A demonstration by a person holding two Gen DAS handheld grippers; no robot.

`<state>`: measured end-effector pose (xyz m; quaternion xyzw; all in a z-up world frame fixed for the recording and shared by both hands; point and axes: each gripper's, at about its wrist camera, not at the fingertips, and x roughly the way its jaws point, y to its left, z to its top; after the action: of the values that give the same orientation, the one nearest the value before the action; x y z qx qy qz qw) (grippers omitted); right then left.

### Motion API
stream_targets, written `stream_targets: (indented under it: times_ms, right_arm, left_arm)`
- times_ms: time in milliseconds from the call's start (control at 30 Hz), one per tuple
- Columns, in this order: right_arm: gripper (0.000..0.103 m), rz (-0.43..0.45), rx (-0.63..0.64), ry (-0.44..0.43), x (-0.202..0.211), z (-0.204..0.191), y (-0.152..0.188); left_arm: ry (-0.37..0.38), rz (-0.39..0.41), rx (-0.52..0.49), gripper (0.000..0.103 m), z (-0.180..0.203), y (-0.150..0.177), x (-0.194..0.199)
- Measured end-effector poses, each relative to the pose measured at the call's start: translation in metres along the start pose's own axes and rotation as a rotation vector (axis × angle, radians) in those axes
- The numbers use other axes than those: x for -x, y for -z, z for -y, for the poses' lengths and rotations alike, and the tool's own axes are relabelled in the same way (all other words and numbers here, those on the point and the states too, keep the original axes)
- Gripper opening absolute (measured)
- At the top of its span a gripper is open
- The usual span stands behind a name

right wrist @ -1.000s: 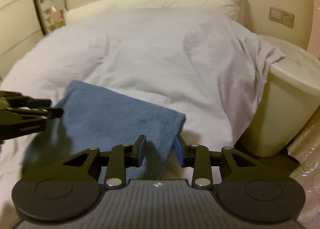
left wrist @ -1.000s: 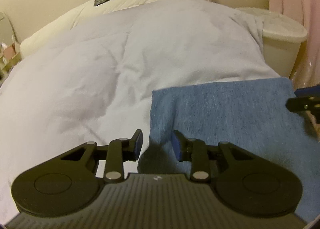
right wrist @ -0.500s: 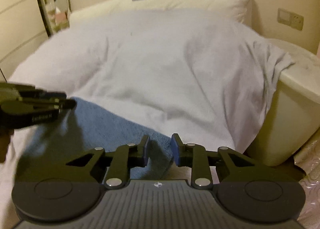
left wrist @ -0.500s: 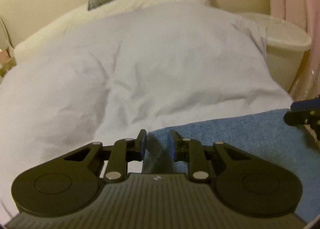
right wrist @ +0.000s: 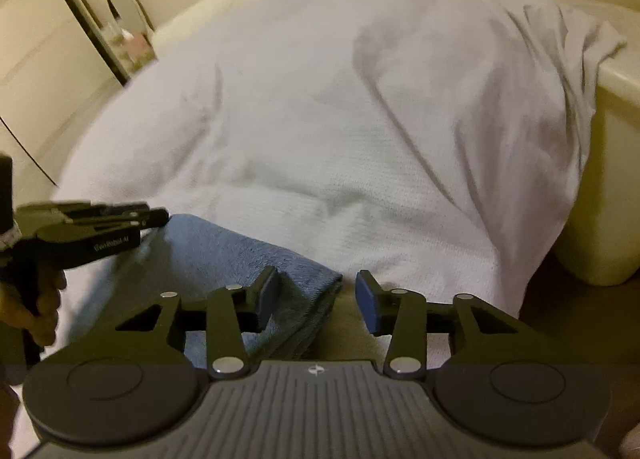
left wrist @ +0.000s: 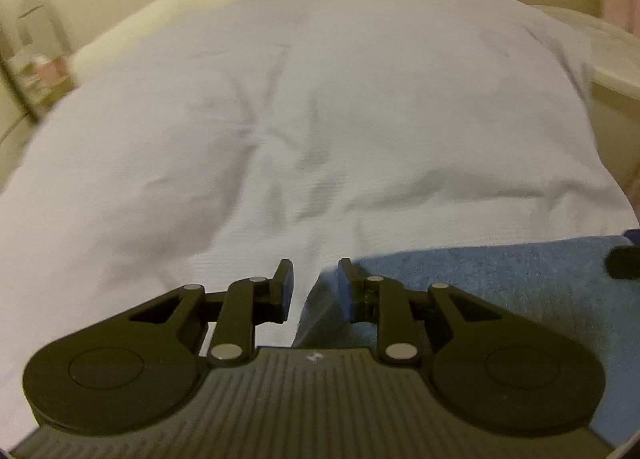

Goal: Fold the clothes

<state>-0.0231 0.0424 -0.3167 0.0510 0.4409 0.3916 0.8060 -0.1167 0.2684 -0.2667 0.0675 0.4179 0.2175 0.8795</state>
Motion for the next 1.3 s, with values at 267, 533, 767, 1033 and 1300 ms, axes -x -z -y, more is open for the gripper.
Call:
stream_targets:
  times_ms: [267,533,767,1033,1300]
  right_arm:
    - [0.057,-0.010,-0.068,-0.216,0.062,0.010,0.025]
    - [0.066,-0.114,-0.290,-0.491,0.061,0.047,0.079]
    - [0.067,-0.116,-0.438,-0.544,0.034,0.049,0.082]
    - [0.065,-0.146,-0.518,-0.516,-0.010,0.044,0.075]
    - [0.045,-0.107,-0.394,-0.521,-0.051,0.016,0.054]
  left_arm:
    - [-0.049,-0.071,0.184,0.031,0.002,0.049,0.102]
    - [0.177,-0.109,0.875,0.041,-0.042,0.184,0.146]
    - [0.270,-0.074,1.153,0.042,-0.046,0.213,0.113]
    - [0.335,-0.019,1.327,0.051,-0.051,0.226,0.082]
    - [0.342,0.027,1.361,0.054,-0.056,0.222,0.056]
